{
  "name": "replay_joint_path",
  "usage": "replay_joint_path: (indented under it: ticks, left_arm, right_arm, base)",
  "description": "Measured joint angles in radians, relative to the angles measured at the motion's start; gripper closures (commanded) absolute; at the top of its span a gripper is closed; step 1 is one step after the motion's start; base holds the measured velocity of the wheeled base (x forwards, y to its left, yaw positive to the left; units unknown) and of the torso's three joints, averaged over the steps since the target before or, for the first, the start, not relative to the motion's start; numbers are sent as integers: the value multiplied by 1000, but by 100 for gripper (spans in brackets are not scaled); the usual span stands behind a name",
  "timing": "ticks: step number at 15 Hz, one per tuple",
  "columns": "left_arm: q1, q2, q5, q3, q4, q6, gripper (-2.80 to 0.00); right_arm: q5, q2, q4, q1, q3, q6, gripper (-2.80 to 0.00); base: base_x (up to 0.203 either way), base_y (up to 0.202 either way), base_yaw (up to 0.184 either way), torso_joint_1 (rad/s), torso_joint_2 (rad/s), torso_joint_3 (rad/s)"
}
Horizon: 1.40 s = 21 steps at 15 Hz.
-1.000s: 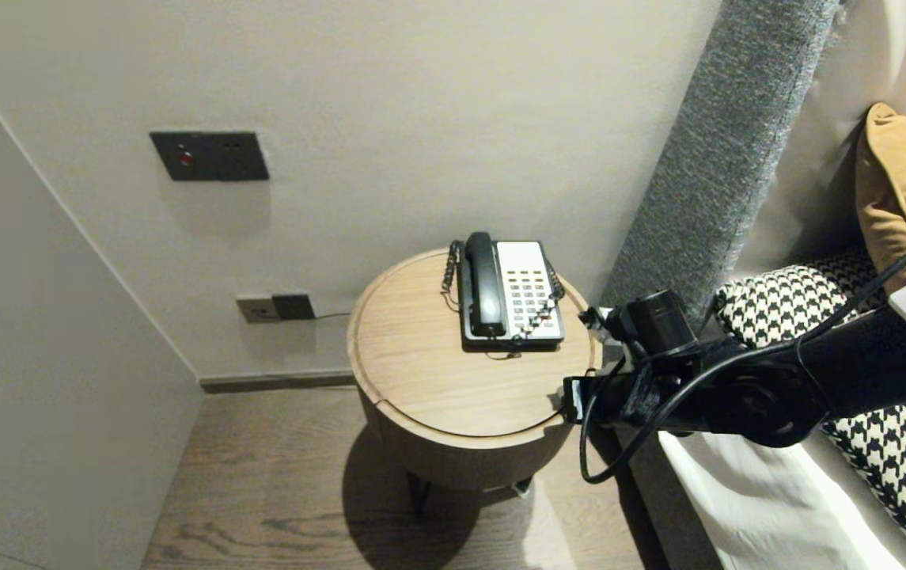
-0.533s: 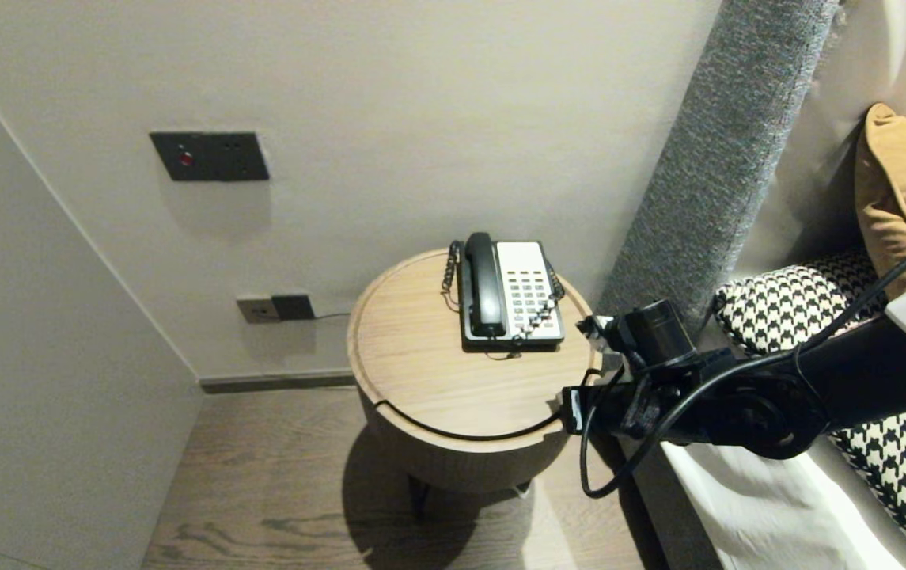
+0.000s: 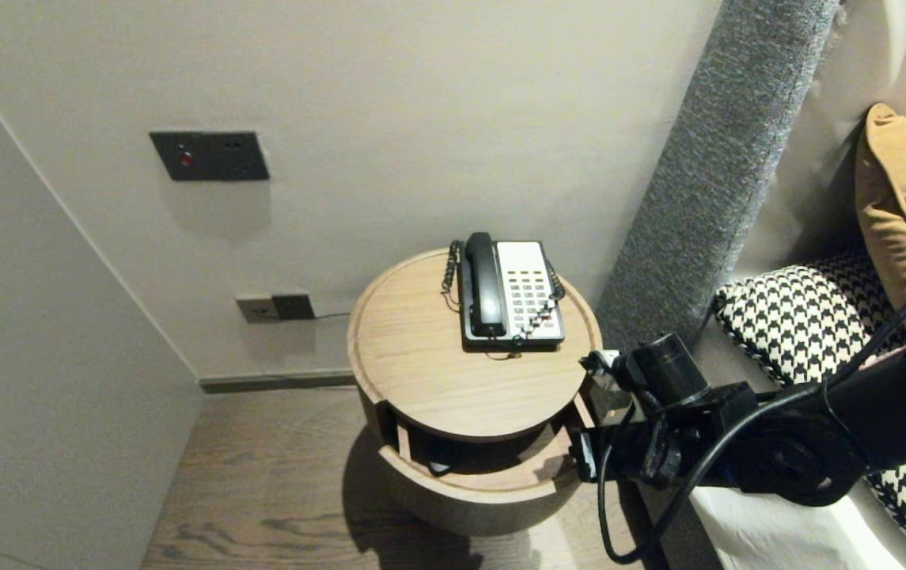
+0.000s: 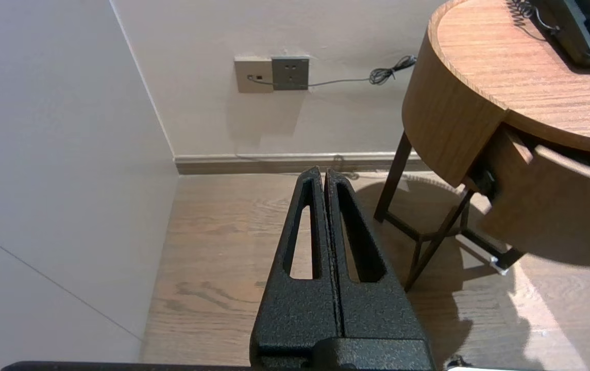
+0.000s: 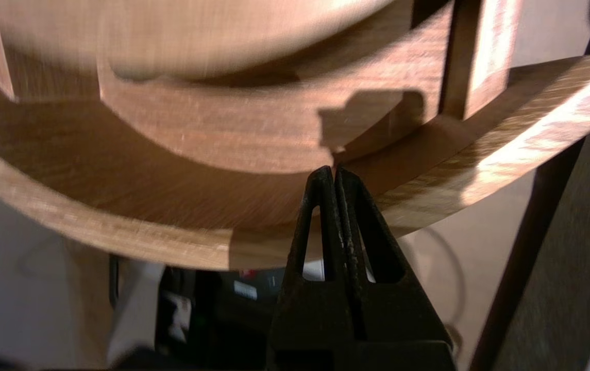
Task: Open the nightstand drawer
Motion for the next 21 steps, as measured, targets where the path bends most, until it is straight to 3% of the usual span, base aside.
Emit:
replay_joint_path:
  ticks: [11, 17, 21]
  left_arm:
    - [0, 0, 0, 0, 0, 0, 0]
    - [0, 0, 0, -1, 1, 0, 0]
    - [0, 0, 0, 0, 0, 0, 0]
  right_arm:
    - [-3, -147, -127, 121, 354, 22, 0]
    - [-7, -214, -131, 173, 433, 47, 0]
    - [-26, -248, -130, 168, 416, 50, 0]
  base:
    - [0, 0, 0, 0, 0, 0]
    - [0, 0, 0, 0, 0, 0]
    - [0, 0, 0, 0, 0, 0]
